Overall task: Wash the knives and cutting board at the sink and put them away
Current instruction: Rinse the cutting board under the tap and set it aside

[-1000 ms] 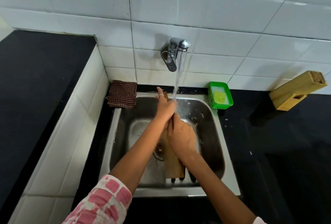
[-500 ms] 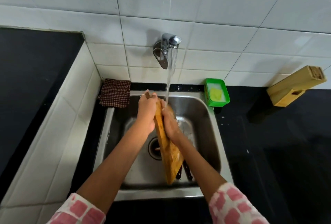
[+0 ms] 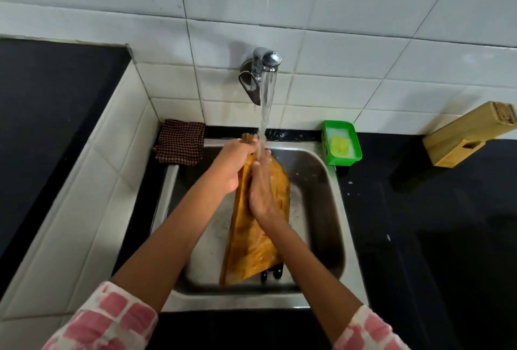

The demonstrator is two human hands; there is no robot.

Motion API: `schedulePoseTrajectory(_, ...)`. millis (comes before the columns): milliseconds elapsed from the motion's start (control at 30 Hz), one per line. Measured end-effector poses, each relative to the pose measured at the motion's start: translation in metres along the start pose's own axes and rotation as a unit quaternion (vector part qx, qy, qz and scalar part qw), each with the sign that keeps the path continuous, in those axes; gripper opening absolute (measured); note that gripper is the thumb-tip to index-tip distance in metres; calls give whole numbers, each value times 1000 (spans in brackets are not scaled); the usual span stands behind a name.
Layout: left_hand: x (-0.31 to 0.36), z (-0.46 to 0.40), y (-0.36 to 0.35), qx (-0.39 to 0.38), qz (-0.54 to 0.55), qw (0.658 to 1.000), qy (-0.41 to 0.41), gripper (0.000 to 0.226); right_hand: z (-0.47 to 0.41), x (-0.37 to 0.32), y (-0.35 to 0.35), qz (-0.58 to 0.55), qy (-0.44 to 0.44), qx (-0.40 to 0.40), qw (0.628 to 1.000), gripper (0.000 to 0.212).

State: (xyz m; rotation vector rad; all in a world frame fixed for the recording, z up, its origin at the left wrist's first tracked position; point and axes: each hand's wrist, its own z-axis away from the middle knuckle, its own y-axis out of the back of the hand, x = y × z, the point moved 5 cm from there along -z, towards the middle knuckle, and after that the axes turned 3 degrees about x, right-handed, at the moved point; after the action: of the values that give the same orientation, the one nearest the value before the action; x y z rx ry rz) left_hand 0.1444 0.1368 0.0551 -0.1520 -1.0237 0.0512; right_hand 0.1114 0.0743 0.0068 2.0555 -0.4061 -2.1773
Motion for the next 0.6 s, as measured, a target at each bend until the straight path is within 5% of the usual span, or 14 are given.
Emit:
schedulePoseTrajectory(267,16,1,-11,-147,-105,983,28,13,-26,-44,70,0,104,-61,993,27)
schedulePoseTrajectory(367,16,-1,-17,-174,-174,969,9,35,-28,-45,81,-12,108,-37,993,25)
schedulePoseTrajectory(600,26,-2,-7,-95,-563,807,-149,23,-17,-28,99,-8,45,69,997,17)
